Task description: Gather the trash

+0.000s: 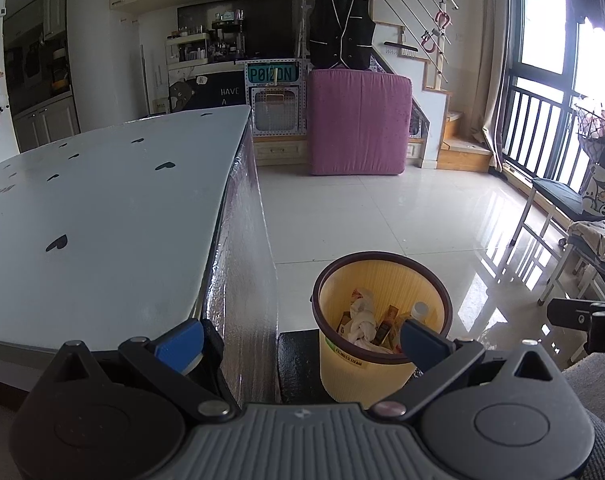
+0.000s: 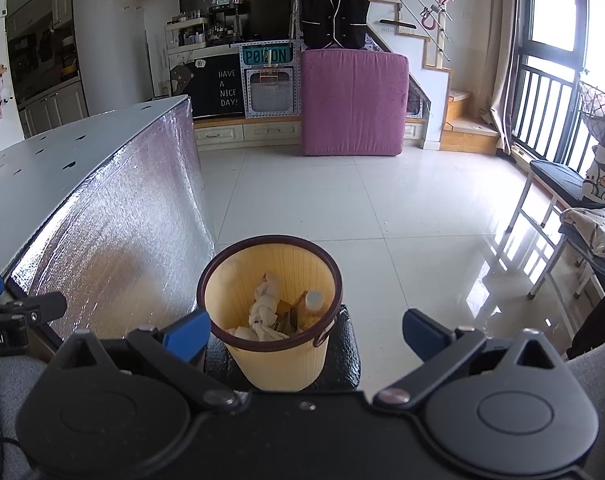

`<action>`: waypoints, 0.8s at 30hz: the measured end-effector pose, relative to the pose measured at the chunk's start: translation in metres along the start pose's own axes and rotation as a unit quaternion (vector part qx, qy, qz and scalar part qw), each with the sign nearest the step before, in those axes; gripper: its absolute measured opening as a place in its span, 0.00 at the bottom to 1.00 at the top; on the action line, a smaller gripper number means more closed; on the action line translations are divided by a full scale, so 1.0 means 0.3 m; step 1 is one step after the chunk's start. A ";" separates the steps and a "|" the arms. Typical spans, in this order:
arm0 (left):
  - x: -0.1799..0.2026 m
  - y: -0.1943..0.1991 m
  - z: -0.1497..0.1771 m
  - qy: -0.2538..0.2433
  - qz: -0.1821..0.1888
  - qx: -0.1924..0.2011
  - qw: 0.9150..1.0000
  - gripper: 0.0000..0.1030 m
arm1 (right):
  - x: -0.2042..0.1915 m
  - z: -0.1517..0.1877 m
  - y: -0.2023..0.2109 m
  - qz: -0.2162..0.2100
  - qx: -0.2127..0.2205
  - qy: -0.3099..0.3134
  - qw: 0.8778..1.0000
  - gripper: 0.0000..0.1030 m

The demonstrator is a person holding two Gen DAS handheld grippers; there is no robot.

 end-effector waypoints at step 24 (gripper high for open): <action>-0.002 -0.002 0.001 0.000 0.000 0.000 1.000 1.00 | 0.007 0.000 0.002 0.000 0.001 0.000 1.000 1.00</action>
Point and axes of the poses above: each gripper's, at about its wrist camera, not at the fingertips, and y roughly against the way its jaws point, x to its right, z to its underside, the point moved 10 cm from there along -y, roughly the way its jaws point, and after that the axes turned 6 degrees about -z, right-handed, at the moved point
